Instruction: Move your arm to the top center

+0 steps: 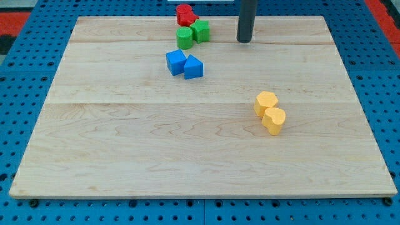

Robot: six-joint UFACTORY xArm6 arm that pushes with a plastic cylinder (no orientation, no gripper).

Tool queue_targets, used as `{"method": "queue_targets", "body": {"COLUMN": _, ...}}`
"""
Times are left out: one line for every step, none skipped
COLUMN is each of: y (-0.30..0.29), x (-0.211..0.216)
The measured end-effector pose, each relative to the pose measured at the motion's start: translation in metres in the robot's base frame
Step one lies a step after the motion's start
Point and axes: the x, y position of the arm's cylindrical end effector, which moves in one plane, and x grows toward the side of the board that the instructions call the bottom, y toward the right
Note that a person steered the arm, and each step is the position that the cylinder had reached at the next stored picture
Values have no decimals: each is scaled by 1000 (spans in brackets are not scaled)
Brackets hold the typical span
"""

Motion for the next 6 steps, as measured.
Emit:
{"method": "queue_targets", "body": {"y": 2, "x": -4}}
{"method": "queue_targets", "body": {"y": 20, "x": -32}}
{"method": "queue_targets", "body": {"y": 5, "x": -77}}
{"method": "queue_targets", "body": {"y": -2, "x": -78}}
{"method": "queue_targets", "body": {"y": -13, "x": -78}}
{"method": "queue_targets", "body": {"y": -112, "x": -77}}
